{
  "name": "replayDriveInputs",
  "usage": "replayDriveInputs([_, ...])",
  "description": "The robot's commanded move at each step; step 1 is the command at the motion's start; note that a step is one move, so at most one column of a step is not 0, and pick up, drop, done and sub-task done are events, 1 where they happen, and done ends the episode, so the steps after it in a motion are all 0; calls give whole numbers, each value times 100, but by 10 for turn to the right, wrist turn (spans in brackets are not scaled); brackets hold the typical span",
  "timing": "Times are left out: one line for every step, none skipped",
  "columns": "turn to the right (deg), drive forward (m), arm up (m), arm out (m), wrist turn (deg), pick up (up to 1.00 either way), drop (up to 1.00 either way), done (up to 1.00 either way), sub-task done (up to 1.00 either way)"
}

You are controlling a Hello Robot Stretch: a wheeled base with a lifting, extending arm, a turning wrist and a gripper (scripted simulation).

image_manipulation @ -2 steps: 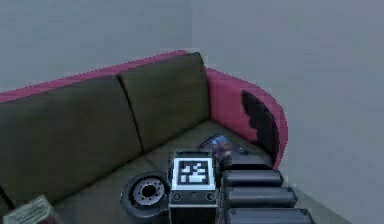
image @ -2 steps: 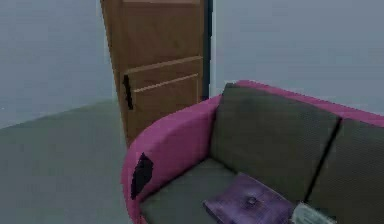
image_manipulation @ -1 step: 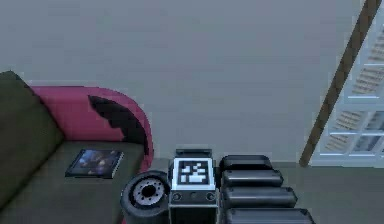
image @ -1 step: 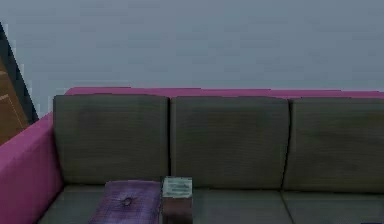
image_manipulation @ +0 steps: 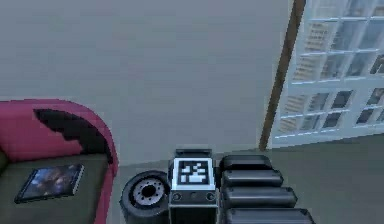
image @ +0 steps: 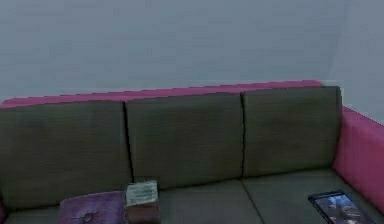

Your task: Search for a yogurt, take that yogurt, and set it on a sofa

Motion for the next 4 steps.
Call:
replayDriveInputs([-450, 0, 0, 0, 0, 0, 0, 0, 0])
replayDriveInputs([-390, 0, 0, 0, 0, 0, 0, 0, 0])
replayDriveInputs([0, 0, 0, 46, 0, 0, 0, 0, 0])
replayDriveInputs([0, 0, 0, 0, 450, 0, 0, 0, 0])
